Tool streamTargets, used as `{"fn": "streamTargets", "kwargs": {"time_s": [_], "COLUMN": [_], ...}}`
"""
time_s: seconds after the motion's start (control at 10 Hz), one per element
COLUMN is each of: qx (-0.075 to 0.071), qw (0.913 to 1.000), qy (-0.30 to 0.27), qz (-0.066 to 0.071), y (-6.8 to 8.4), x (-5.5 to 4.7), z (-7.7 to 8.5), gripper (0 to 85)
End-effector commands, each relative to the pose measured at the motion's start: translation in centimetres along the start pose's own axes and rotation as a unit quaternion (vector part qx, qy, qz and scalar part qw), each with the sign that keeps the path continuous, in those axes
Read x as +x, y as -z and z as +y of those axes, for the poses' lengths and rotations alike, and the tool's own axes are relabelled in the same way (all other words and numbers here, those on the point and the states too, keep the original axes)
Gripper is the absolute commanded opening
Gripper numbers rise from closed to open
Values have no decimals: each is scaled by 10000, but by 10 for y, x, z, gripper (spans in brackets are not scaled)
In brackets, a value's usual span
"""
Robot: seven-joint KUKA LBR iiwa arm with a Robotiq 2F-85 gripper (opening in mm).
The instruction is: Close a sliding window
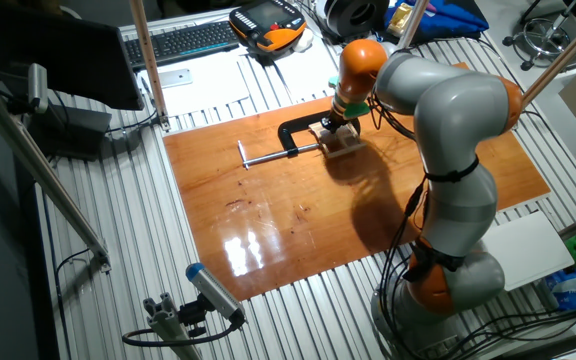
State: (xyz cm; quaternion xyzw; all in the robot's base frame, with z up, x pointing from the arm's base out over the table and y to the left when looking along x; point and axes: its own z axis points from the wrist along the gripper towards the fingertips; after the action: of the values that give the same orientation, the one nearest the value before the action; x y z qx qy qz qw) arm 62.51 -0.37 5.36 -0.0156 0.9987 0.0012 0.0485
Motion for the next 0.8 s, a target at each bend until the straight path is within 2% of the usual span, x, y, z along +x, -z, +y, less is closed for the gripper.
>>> {"fn": "streamTargets", "kwargs": {"time_s": [0.0, 0.7], "qx": [-5, 27], "qw": [10000, 10000], "qy": [-2, -6], "qz": [0, -30], "y": [-1, -3], "x": [1, 3], "z": [2, 9], "gripper": [0, 0]}}
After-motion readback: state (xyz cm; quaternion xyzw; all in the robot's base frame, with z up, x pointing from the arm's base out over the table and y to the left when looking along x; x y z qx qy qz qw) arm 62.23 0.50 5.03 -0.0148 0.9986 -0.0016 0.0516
